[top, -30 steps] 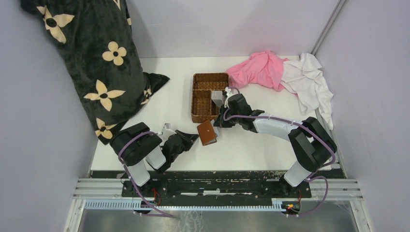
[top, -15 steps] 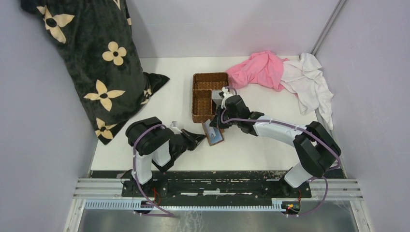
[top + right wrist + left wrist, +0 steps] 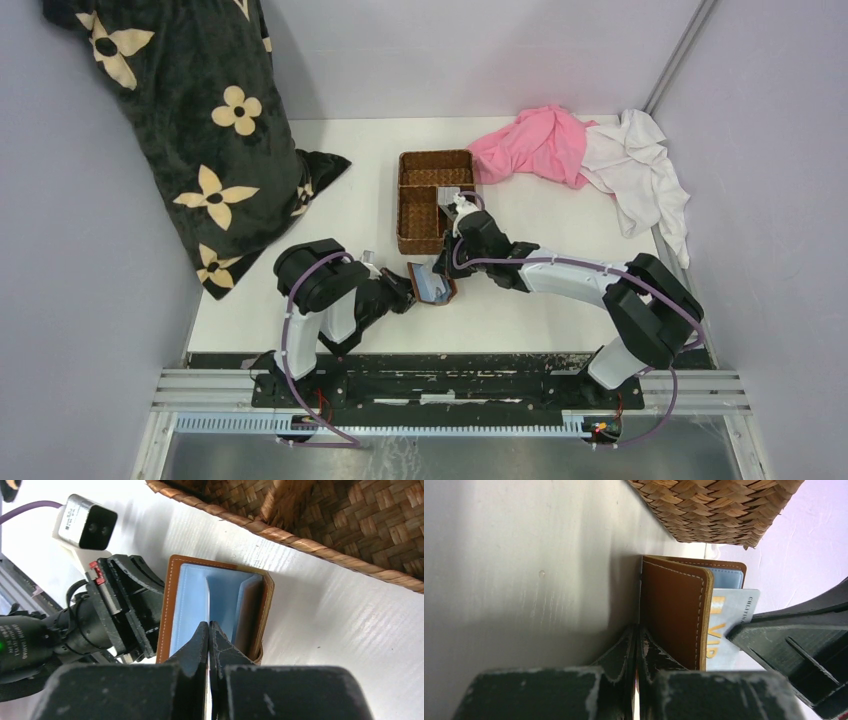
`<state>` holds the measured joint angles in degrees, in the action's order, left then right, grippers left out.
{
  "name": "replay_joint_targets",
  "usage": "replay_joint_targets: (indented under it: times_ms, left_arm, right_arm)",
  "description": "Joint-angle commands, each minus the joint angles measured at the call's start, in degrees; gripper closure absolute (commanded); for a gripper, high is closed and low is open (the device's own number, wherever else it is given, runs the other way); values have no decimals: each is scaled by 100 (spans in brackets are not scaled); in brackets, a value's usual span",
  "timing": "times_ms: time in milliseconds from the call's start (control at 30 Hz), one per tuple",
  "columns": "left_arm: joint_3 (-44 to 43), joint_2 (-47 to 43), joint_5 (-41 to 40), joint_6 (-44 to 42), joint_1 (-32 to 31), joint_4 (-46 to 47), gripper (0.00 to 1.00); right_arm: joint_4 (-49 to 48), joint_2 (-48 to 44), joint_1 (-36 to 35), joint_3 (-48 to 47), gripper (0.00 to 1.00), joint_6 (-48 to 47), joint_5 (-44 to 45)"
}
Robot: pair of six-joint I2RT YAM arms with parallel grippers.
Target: Put the credit cards into the card holder
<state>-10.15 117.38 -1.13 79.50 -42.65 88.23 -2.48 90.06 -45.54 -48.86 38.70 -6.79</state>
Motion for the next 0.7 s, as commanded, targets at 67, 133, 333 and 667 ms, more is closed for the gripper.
replay_joint_targets:
  times_ms: [67, 133, 333, 667]
  left_arm:
    - [573, 278, 5, -514, -24, -390, 91]
    - [711, 143, -73, -454, -19, -529, 89]
    - [956, -571, -357, -481, -25, -1604, 86]
    - [675, -3237, -1250, -843, -197, -5456, 85]
  right_arm:
    - [-15, 75, -258, 66, 99, -232, 699]
    - [59, 88, -318, 33, 99, -295, 814]
    - [230, 171, -401, -58, 99, -442, 999]
    - [269, 338, -473, -163, 99, -505, 1057]
